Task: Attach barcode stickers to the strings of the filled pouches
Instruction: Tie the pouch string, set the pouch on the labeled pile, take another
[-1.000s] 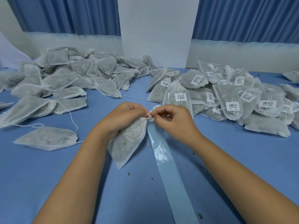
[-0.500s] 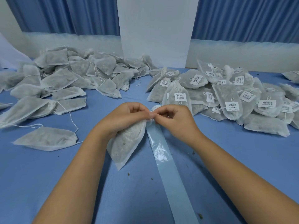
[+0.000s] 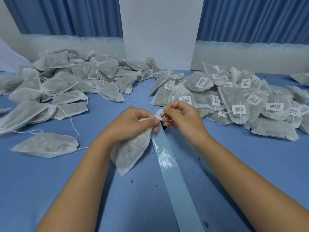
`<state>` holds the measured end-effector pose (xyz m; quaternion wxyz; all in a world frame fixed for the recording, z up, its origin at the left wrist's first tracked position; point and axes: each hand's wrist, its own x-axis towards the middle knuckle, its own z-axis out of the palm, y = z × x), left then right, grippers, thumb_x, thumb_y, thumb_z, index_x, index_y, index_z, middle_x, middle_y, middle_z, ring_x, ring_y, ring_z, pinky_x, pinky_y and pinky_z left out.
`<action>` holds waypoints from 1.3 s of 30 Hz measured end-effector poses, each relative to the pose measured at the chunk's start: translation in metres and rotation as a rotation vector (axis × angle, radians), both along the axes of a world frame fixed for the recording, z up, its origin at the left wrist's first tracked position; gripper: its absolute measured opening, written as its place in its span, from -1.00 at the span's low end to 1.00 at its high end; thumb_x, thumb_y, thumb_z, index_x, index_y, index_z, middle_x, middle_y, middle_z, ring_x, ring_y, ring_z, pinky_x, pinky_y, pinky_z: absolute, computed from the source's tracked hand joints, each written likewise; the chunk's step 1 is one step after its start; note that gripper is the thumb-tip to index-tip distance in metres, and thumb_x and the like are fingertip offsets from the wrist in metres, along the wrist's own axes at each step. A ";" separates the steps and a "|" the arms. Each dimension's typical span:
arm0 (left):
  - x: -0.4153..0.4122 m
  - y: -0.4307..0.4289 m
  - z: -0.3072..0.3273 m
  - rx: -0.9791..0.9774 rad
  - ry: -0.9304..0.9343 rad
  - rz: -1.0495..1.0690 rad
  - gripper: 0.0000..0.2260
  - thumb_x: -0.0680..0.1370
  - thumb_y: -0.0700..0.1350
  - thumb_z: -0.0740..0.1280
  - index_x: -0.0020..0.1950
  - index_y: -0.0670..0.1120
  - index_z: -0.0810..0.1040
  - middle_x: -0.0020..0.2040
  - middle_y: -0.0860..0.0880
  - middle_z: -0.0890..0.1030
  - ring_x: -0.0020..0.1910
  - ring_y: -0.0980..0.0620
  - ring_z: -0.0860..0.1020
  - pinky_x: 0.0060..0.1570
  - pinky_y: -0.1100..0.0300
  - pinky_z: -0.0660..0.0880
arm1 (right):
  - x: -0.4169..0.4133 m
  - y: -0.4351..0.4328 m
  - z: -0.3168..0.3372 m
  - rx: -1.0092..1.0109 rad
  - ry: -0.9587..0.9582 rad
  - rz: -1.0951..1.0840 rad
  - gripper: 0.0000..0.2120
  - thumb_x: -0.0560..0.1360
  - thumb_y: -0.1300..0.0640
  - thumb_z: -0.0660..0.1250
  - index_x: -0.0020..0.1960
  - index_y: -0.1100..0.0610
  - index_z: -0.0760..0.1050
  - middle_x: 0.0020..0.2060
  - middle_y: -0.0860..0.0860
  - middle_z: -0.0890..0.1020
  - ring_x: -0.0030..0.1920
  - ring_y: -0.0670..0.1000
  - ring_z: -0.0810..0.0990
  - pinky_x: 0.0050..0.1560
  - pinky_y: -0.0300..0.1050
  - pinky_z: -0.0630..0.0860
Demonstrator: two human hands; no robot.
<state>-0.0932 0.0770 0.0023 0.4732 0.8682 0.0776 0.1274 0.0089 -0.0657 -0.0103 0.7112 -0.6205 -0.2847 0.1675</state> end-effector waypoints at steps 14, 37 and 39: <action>0.006 -0.008 -0.007 0.379 -0.060 -0.018 -0.83 0.53 0.00 0.19 -0.24 -0.01 0.37 -0.39 0.10 0.37 -0.36 0.10 0.30 -0.28 0.09 0.30 | 0.005 0.003 -0.001 -0.098 0.086 -0.138 -0.84 0.57 0.26 0.12 -0.14 0.19 0.42 -0.44 -0.06 0.61 -0.44 -0.09 0.56 -0.46 -0.26 0.44; 0.004 0.009 -0.009 0.123 -0.040 0.062 -0.83 0.55 0.10 0.38 -0.13 0.03 0.60 -0.17 0.05 0.62 -0.23 0.15 0.51 -0.13 0.23 0.45 | 0.010 0.001 -0.004 0.030 0.111 -0.146 -0.84 0.66 0.18 0.13 -0.08 0.13 0.41 -0.35 -0.07 0.65 -0.41 -0.14 0.53 -0.44 -0.28 0.41; 0.000 0.017 -0.007 0.099 0.008 0.058 -0.88 0.54 0.06 0.41 -0.13 0.04 0.60 -0.22 0.14 0.61 -0.33 0.21 0.47 -0.28 0.38 0.39 | 0.010 0.002 -0.003 0.040 0.089 -0.136 -0.85 0.66 0.18 0.14 -0.08 0.11 0.40 -0.36 -0.09 0.66 -0.41 -0.15 0.54 -0.44 -0.29 0.43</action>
